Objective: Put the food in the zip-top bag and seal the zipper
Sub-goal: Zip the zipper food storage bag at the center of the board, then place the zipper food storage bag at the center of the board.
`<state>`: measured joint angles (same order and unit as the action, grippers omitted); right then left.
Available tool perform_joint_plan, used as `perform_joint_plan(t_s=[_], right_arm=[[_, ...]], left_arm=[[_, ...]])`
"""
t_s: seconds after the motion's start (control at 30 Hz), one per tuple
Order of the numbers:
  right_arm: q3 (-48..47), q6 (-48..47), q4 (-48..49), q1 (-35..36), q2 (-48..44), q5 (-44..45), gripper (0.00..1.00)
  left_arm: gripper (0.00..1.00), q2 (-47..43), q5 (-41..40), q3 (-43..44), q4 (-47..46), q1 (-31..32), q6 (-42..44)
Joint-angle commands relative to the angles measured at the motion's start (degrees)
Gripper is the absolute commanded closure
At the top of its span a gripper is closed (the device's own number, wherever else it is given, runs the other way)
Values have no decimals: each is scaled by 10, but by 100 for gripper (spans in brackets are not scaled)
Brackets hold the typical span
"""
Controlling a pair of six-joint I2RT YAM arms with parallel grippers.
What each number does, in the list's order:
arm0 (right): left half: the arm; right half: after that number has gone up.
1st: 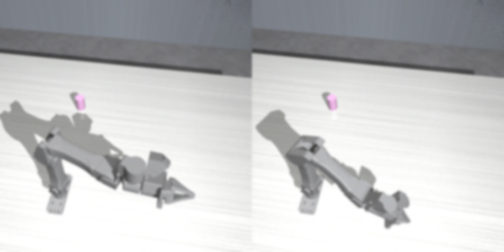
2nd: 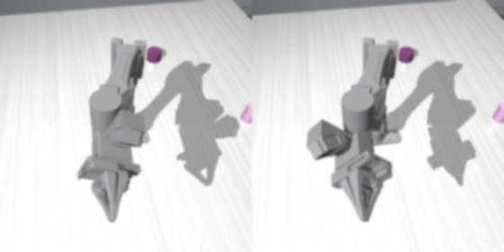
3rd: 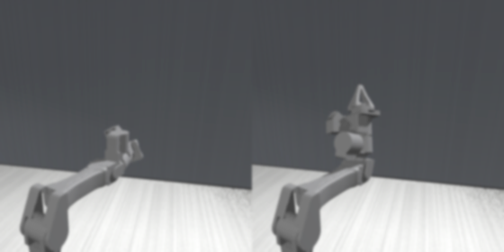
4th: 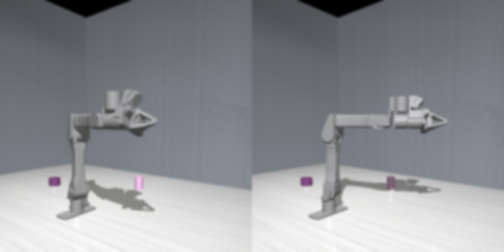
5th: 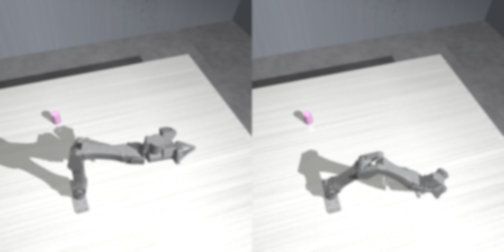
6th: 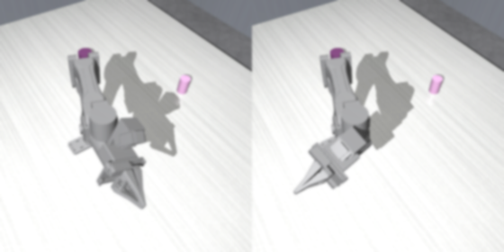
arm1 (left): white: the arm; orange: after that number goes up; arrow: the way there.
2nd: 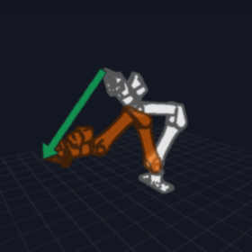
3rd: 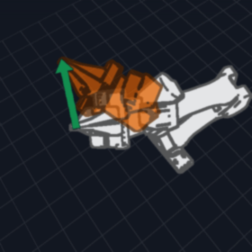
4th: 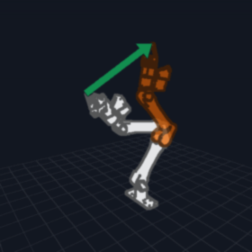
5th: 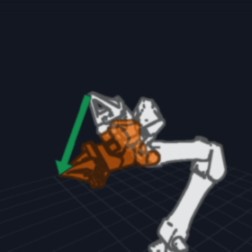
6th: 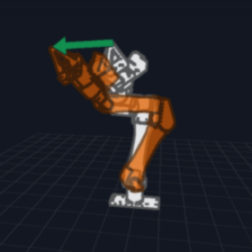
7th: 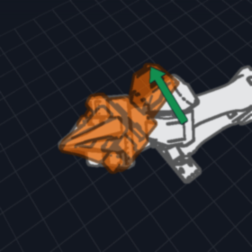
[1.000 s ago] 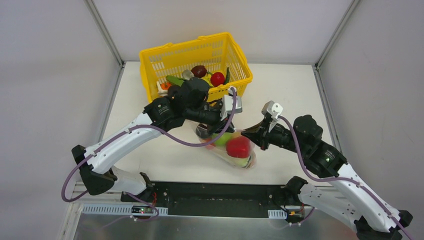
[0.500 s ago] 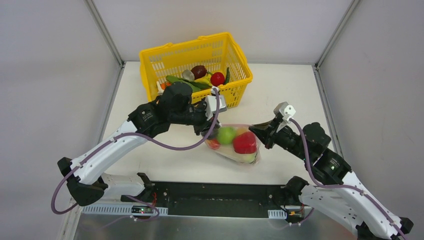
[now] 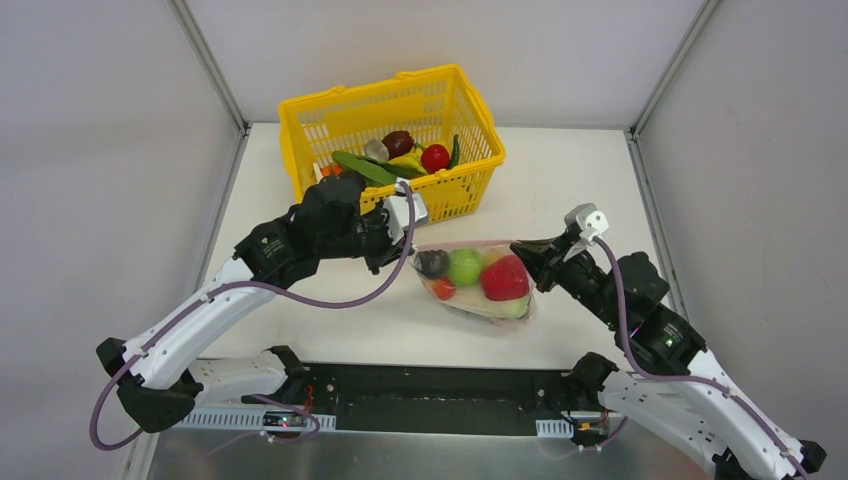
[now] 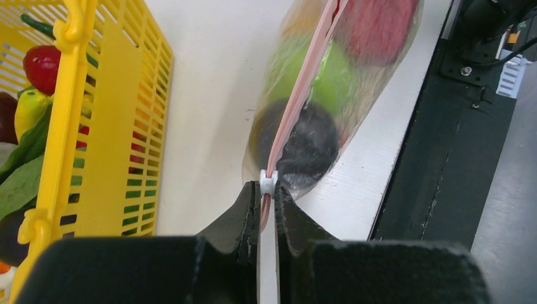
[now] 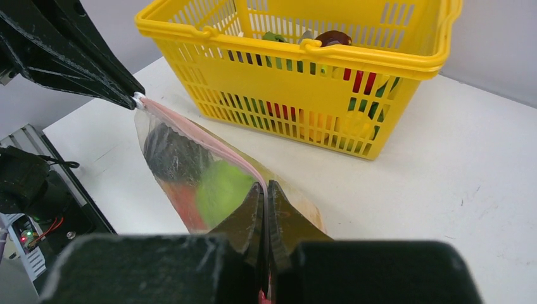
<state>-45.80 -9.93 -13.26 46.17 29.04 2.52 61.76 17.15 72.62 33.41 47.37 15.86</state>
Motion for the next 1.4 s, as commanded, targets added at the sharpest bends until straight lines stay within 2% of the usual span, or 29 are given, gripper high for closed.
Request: perform_joint_plan(t_s=[0.0,0.3,0.33,0.43,0.53,0.57,0.6,0.73,0.87,0.93,1.03,1.2,1.37], right_arm=[[-8,2,64,-4,-22,61,100],[-8,4,64,-3,-24,63,100],[-9,4,64,-3,-22,65,100],[-11,1,66,-3,-16,78,100],[-25,-20,65,-3,7,120,100],[-34,-32,62,-4,18,137,100],[-47,-43,57,-4,30,155,100],[-113,-104,35,-8,98,234,100],[-181,-183,20,-42,167,307,100],[-224,-185,14,-67,188,307,100],[-227,-166,-6,-76,181,220,100],[-155,-88,-93,-76,156,-38,99],[-73,-1,-87,-76,139,-178,98]], left_arm=[[100,-18,-66,-13,49,-16,5],[98,-10,-127,-15,39,-17,-8],[91,-10,-128,-16,31,-17,-13],[54,-12,-114,-21,-4,-17,-33],[31,-27,-105,-39,-65,-17,-57],[6,-34,-106,-44,-84,-17,-64],[2,-40,-107,-51,-102,-17,-71],[1,-67,-111,-78,-160,-17,-92],[1,-77,-120,-86,-177,-17,-107],[1,-77,-123,-91,-181,-17,-114],[1,-78,-124,-99,-181,-17,-121],[1,-91,-135,-117,-189,-17,-131],[1,-92,-143,-119,-194,-17,-132]])
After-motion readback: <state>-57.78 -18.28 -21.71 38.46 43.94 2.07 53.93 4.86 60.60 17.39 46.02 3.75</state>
